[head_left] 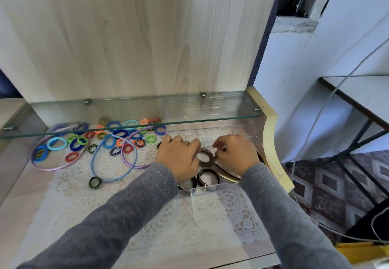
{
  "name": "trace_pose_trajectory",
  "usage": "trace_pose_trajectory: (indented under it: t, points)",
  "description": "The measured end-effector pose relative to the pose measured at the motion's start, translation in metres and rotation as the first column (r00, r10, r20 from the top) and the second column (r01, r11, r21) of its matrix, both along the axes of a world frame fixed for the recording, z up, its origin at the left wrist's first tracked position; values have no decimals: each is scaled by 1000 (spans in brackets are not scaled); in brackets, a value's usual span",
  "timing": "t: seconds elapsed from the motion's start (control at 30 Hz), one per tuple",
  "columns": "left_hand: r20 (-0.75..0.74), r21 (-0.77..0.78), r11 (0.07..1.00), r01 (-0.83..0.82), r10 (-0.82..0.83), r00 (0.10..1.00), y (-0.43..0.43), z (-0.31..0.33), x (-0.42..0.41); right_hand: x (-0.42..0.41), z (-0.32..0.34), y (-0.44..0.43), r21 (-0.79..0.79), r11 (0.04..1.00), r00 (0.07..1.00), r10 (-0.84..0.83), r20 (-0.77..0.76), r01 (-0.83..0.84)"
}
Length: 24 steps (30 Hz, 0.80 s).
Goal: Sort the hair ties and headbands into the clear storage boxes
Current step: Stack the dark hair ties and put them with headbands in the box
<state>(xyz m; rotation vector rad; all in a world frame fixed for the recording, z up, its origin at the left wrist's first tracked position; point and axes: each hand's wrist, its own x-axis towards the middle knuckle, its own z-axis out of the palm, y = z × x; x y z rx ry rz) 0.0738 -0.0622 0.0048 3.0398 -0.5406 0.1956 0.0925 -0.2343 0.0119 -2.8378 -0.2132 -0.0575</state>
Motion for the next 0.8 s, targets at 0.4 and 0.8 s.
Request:
trace_pose_trajectory:
  t: [0.4,0.8]
  points:
    - [-7,-32,999,-38,38,999,-5,-5,1,2,-18,24,-186,982,996,-21,92,38]
    - [-27,-70,997,-37,36,999,-3,-3,1,7,-22,24,-85,993,990,-77,117,87]
